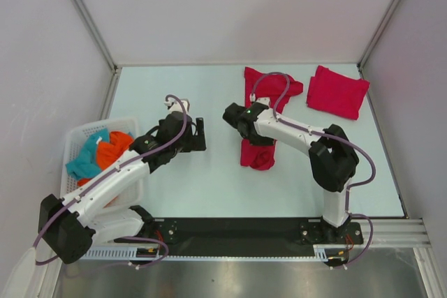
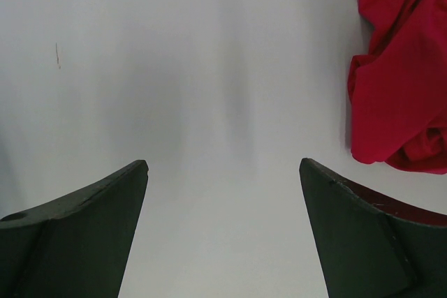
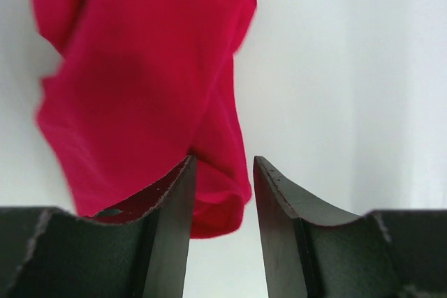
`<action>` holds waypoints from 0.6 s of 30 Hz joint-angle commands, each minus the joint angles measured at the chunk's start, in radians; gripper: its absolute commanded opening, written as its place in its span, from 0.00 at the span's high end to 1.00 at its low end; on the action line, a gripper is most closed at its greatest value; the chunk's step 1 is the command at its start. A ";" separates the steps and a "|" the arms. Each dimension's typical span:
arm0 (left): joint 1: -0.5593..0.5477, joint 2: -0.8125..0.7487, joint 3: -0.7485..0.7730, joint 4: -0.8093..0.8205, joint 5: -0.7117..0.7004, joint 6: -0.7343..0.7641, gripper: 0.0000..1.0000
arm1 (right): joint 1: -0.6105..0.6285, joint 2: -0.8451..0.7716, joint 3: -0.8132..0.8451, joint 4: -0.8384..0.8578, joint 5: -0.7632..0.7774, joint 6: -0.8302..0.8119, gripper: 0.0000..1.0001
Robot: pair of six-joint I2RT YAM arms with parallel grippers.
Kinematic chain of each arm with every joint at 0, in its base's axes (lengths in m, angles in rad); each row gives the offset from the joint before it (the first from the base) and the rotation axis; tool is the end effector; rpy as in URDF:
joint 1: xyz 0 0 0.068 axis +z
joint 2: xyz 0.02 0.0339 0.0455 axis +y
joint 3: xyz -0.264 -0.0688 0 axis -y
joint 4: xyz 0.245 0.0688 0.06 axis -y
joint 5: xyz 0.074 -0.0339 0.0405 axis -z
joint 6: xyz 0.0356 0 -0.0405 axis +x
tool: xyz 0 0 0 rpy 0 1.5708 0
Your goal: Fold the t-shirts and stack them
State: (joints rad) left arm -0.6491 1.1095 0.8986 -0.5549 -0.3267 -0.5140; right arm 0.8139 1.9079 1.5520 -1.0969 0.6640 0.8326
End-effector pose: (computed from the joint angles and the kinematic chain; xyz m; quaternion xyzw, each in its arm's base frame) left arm 0.1919 -0.1313 0.2826 -0.0023 0.9101 -0.0873 0.4052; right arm 0.2699 0.2538 0.2322 0.0280 0.9435 -0.1803 0.2765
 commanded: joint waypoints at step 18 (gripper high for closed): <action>0.008 -0.014 -0.013 0.027 0.008 0.008 0.04 | 0.076 -0.024 -0.153 0.009 0.002 0.096 0.56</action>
State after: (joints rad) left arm -0.6491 1.1091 0.8955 -0.5549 -0.3267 -0.5140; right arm 0.8886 1.9072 1.4139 -1.1034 0.6422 0.8944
